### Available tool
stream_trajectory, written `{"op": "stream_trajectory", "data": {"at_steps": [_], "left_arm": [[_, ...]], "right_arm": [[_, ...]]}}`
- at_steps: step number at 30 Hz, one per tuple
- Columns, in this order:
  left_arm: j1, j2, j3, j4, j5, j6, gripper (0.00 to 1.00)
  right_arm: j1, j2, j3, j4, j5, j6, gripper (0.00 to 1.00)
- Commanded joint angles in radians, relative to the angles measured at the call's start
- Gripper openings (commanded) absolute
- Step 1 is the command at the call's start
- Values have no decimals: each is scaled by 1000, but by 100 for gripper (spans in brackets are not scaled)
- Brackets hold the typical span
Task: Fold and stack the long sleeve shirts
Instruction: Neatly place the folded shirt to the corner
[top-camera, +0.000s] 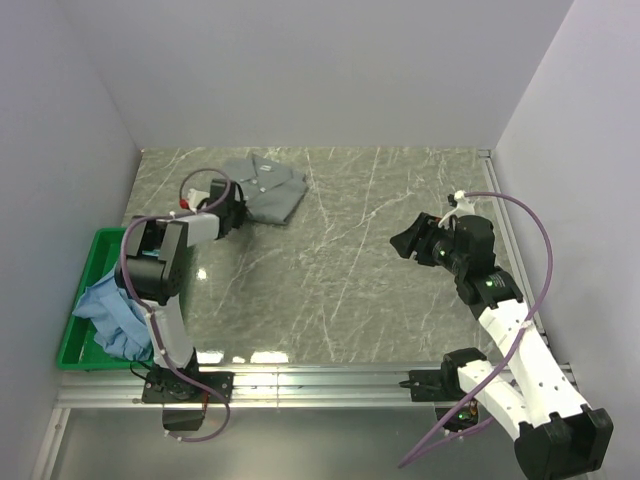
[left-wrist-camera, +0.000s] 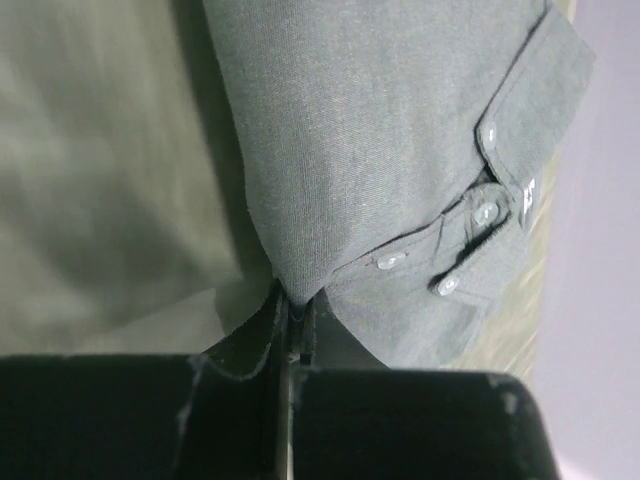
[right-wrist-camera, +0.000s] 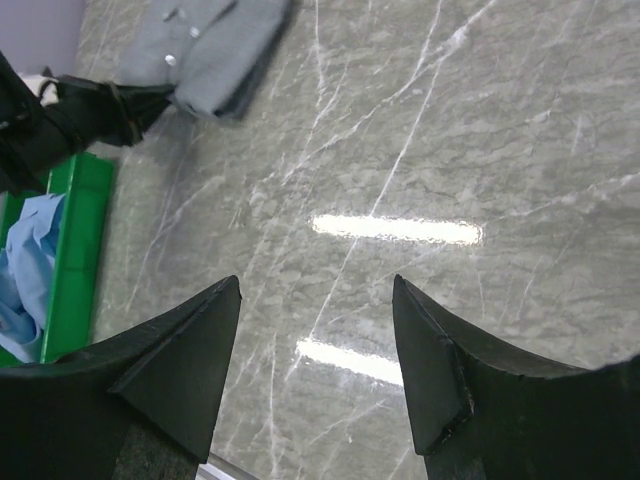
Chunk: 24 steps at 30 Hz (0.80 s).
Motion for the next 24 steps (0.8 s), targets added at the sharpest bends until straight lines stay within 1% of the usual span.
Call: {"op": "stream_trajectory", "data": {"at_steps": [1,5,7,12,17,19,22,24], "left_arm": [[84,29,94,-43,-49,-32,0],[172,55,121,-28,-35,-61,0],[195,69,166,-42,-36,-46,0],[303,109,247,-69,-33,-7,1],[368,162,304,-83,-9,26,0],[391,184,348,-97,-3,49,1],[414,236,404,-108,30,79,2],[426,247,422,-106,46,98,7]], "right_arm": [[6,8,54,-7,24,-26,69],[9,32,70,-13,33,-32,69],[7,54,83,-18,33,-35,69],[7,83,108,-31,41,-44,69],[6,98,119,-41,54,-53,69],[6,105,123,-47,57,-55,69],[6,105,128,-53,64,-56,69],[6,100,131,-61,70,-59,69]]}}
